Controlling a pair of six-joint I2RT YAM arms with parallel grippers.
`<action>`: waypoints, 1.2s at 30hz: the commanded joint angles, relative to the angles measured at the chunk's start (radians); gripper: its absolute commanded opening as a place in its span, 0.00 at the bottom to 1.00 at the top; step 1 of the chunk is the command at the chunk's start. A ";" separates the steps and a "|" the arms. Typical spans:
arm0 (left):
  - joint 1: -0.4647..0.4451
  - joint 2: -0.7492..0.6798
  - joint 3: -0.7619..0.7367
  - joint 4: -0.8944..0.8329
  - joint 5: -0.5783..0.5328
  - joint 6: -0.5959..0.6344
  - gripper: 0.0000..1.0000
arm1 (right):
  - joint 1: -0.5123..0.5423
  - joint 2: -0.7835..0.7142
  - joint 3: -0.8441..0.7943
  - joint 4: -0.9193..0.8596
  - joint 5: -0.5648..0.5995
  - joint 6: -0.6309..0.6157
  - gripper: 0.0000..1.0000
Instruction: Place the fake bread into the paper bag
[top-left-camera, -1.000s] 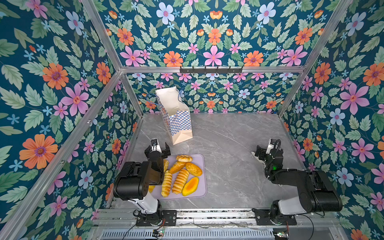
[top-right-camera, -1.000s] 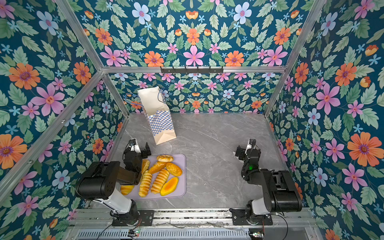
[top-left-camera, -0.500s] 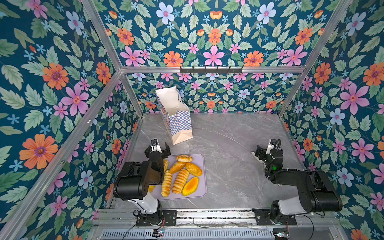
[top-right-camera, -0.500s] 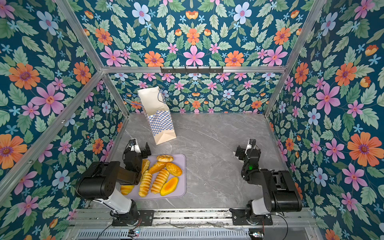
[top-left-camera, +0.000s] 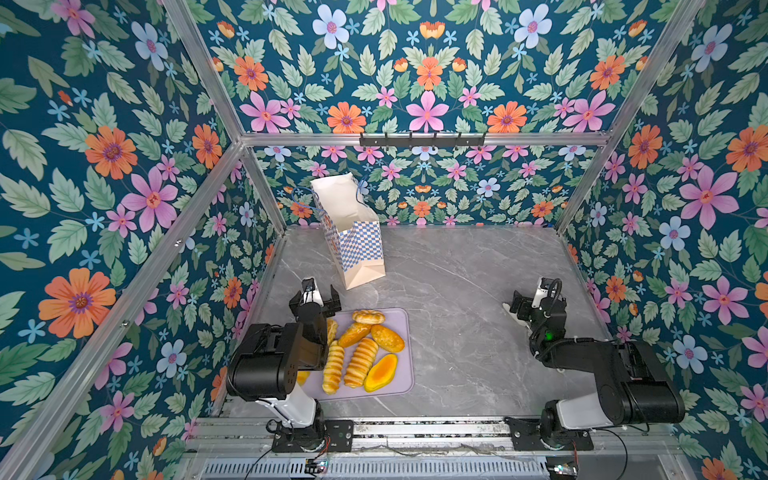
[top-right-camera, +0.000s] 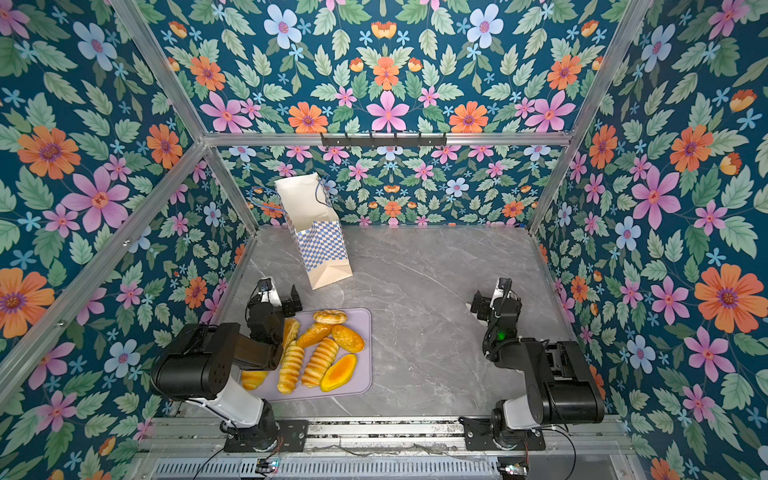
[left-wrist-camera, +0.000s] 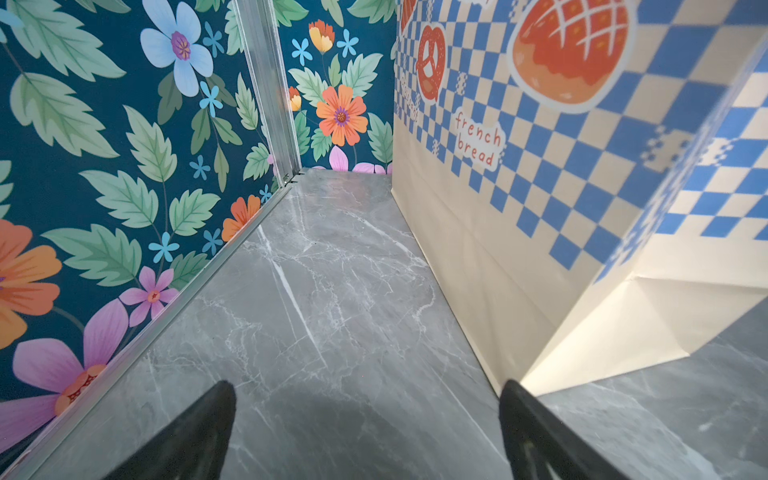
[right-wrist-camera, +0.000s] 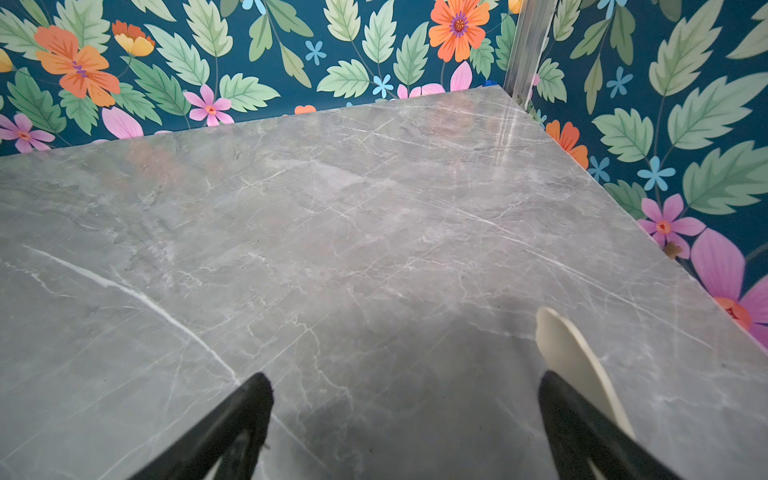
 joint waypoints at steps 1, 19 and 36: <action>-0.001 -0.084 0.008 -0.069 -0.092 -0.022 1.00 | 0.001 -0.114 0.037 -0.162 0.037 0.016 0.99; -0.001 -0.603 0.422 -1.216 -0.330 -0.536 1.00 | 0.000 -0.729 0.367 -1.298 0.067 0.480 0.88; -0.003 -0.694 0.497 -1.671 0.384 -0.648 0.74 | 0.456 -0.540 0.460 -1.470 -0.301 0.662 0.58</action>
